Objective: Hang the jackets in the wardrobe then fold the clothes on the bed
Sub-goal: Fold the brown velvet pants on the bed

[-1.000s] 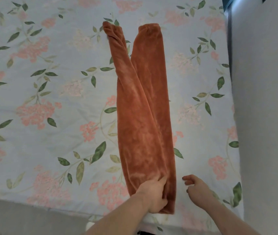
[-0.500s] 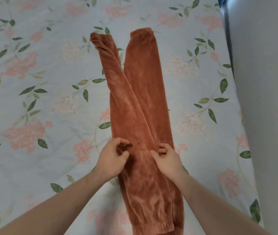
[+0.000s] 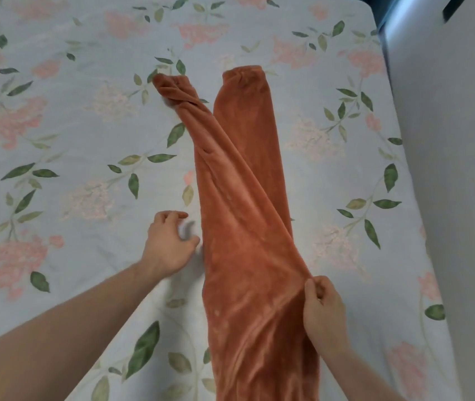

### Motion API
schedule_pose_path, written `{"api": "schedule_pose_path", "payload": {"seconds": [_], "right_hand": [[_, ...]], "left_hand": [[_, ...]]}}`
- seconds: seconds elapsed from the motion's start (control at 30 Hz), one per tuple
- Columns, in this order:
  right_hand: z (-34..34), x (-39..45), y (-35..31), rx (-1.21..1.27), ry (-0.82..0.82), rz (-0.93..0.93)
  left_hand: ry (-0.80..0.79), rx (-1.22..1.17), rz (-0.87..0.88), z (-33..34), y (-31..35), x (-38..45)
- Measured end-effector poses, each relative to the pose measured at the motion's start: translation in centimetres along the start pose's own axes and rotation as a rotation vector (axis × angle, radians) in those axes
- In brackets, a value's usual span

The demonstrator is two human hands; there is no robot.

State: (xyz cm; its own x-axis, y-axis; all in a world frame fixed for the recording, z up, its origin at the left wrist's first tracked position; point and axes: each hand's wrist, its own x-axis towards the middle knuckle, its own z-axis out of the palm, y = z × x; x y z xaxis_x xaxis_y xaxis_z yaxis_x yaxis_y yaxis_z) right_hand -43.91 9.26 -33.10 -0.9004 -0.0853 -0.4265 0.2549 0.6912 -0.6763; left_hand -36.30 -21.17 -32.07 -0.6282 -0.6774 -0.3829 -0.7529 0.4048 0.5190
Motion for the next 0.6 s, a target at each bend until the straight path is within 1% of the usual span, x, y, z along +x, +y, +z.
{"api": "schedule_pose_path", "payload": {"seconds": [0.07, 0.1, 0.17, 0.27, 0.37, 0.43, 0.5, 0.6], "right_hand": [[0.5, 0.9, 0.6, -0.162, -0.140, 0.057], [0.9, 1.3, 0.7, -0.227, -0.180, 0.050], [1.3, 1.8, 0.2, -0.283, -0.190, 0.036], [1.6, 2.9, -2.5, -0.229, -0.111, 0.009], [2.8, 5.8, -6.5, -0.087, -0.057, -0.115], [5.0, 8.4, -9.8, -0.052, -0.073, -0.234], [7.5, 11.2, -13.6, -0.056, -0.099, -0.306], [11.0, 15.1, -19.3, -0.087, -0.183, -0.298]], "left_hand": [[0.014, 0.104, -0.077, -0.5, -0.1, 3.2], [0.026, 0.152, -0.120, -0.7, -0.1, 4.8], [0.026, 0.227, -0.203, -0.9, -0.1, 8.0], [-0.025, 0.284, -0.297, 0.7, 0.3, 11.0], [-0.036, 0.299, -0.313, 2.0, 0.4, 12.9], [-0.117, 0.290, -0.353, 1.5, -0.4, 14.8], [-0.221, 0.316, -0.385, 0.6, -1.1, 16.7], [-0.293, 0.318, -0.430, 0.2, -1.3, 18.5]]}}
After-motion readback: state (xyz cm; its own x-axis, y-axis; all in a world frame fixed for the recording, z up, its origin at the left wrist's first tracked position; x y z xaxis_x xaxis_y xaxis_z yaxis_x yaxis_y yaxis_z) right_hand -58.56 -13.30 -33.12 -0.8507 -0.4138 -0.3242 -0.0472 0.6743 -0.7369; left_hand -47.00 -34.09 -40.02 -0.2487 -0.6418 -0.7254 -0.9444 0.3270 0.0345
